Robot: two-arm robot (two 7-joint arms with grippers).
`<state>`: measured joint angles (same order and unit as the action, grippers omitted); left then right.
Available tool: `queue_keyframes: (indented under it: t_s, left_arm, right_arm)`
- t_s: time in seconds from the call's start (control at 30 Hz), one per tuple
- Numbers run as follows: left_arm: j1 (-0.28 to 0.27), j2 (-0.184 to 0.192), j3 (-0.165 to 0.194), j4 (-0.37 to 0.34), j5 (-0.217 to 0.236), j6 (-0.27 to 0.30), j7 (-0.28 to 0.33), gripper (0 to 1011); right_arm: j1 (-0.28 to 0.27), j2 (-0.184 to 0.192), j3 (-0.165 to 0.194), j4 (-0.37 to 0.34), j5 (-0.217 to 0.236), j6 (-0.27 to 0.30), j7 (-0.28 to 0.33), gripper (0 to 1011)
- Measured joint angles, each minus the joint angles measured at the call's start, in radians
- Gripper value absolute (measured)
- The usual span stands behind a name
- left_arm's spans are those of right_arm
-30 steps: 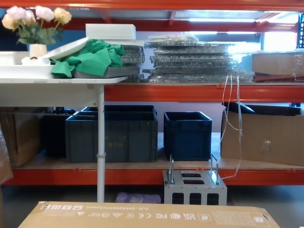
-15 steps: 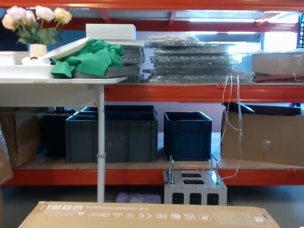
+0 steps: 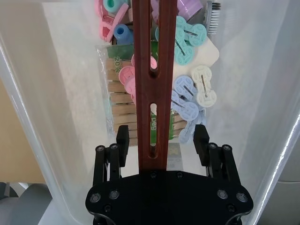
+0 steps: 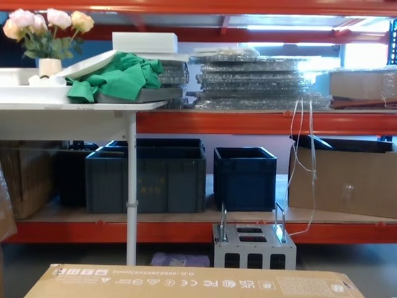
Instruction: Use one hand to grasp the basket and place it at the designated location.
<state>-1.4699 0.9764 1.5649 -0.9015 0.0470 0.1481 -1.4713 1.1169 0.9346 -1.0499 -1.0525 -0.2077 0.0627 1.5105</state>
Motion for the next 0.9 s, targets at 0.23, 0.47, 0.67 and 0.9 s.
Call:
queue_keyframes:
  t_s: [0.23,0.47,0.67,0.9]
  left_arm:
    - [0.0,0.0,0.0,0.0,0.0,0.0,0.0,0]
    - [0.0,0.0,0.0,0.0,0.0,0.0,0.0,0]
    - [0.0,0.0,0.0,0.0,0.0,0.0,0.0,0]
    - [0.0,0.0,0.0,0.0,0.0,0.0,0.0,0]
  right_arm:
    - [0.0,0.0,-0.001,-0.001,-0.001,0.0,0.001,669]
    - [0.0,0.001,0.0,-0.001,-0.002,0.0,0.001,439]
    - [0.0,0.0,0.0,0.001,-0.002,0.0,0.001,239]
    - [0.001,0.0,0.001,0.004,-0.003,-0.006,-0.002,154]
